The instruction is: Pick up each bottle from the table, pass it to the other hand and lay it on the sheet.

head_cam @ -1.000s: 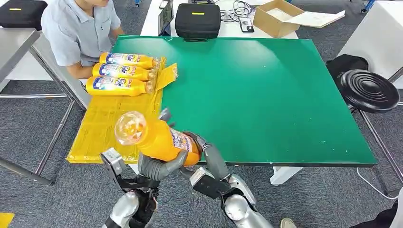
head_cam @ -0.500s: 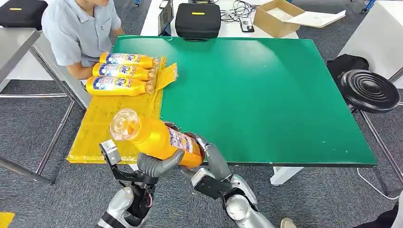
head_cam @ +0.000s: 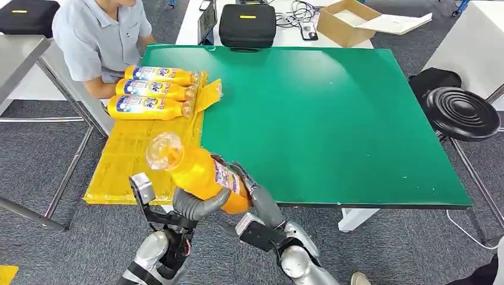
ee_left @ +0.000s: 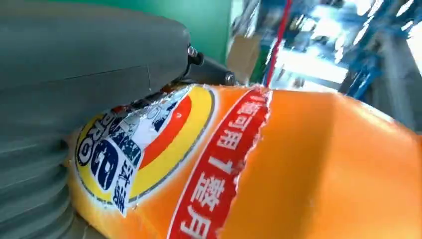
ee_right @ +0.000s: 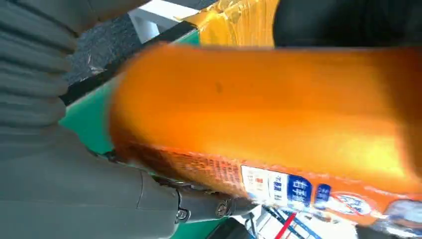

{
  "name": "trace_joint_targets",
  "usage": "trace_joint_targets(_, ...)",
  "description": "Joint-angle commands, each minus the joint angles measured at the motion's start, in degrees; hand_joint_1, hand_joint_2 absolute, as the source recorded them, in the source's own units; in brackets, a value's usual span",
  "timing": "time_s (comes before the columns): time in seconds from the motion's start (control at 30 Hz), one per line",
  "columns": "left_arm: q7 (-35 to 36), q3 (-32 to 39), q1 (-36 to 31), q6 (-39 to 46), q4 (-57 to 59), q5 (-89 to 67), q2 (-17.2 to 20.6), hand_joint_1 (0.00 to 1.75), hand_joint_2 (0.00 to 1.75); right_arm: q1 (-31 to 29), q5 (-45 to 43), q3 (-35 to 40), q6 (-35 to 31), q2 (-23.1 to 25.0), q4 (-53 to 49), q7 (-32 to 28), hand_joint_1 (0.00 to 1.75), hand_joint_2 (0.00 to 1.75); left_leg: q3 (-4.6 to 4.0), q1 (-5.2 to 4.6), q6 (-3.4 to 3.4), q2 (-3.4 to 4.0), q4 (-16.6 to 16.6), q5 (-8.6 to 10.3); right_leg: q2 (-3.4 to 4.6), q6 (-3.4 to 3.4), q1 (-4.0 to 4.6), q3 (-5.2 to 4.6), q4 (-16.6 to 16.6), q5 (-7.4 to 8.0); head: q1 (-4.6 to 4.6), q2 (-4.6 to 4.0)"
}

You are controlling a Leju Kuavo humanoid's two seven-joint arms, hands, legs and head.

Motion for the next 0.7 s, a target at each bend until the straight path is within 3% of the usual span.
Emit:
trace_joint_targets(0.03, 0.13, 1.36, -3.56, 1.21, 5.02, -0.95, 0.22, 1.75, 1.75, -0.53, 0.06, 3.46, -0.13, 0.0, 1.33, -0.26, 0.0, 0.0, 0.23, 0.06, -0.08, -0.03, -0.03, -0.07, -0.04, -0.12, 0.07, 0.25, -0.04, -0.08, 0.02, 0.0)
trace_joint_targets(0.7, 0.13, 1.36, -3.56, 1.21, 5.02, -0.95, 0.22, 1.75, 1.75, -0.53, 0.06, 3.46, -0.13, 0.0, 1.33, -0.26, 0.0, 0.0, 0.13, 0.03, -0.05, 0.0, -0.04, -0.04, -0.02, -0.08, 0.03, 0.14, -0.04, -0.04, 0.02, 0.0)
